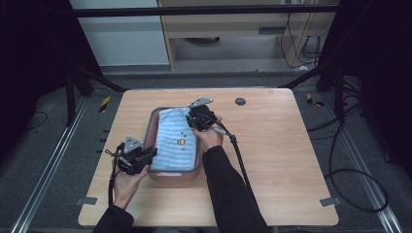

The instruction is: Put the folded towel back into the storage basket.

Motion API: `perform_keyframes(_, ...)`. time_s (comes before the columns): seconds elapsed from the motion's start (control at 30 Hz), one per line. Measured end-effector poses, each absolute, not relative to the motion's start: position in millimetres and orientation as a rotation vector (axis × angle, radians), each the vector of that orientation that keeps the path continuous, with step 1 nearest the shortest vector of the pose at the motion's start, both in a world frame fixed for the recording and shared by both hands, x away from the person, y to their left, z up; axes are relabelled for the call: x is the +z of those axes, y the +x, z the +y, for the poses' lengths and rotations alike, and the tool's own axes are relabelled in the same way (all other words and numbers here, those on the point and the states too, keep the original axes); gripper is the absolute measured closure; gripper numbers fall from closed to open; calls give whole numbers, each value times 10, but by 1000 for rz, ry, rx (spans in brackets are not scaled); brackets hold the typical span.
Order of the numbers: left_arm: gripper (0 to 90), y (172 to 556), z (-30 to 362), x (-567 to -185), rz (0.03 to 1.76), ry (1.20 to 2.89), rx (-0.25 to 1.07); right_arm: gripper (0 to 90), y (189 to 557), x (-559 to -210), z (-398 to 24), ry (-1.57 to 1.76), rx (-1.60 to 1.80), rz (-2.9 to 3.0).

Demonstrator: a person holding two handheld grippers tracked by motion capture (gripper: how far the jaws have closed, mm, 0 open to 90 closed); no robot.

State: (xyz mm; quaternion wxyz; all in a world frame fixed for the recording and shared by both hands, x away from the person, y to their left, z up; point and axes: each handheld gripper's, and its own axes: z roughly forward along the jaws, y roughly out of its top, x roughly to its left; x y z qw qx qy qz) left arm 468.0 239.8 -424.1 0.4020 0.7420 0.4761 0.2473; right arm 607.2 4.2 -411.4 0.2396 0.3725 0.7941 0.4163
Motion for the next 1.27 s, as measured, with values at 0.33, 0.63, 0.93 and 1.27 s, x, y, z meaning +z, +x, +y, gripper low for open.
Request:
perform_keyframes(0.33,698,4573,2437,-4106,1158,1837,659,578,5911,-3885,-223,1015,1211,2070)
perform_keyframes(0.63,508,4528,2522,-4058,1136,1812,673,288,5656,-3757,-779,1089,1272,1960)
perform_keyframes(0.93,370,4511,2642,-4029,1145,1781,669,218,5372,-3821,-1313,1141,1278,1922)
perform_keyframes(1.27,300,4483,2769,-4048,1151,1775,691,187,5057,-4054,-1947,1247,1252,1890)
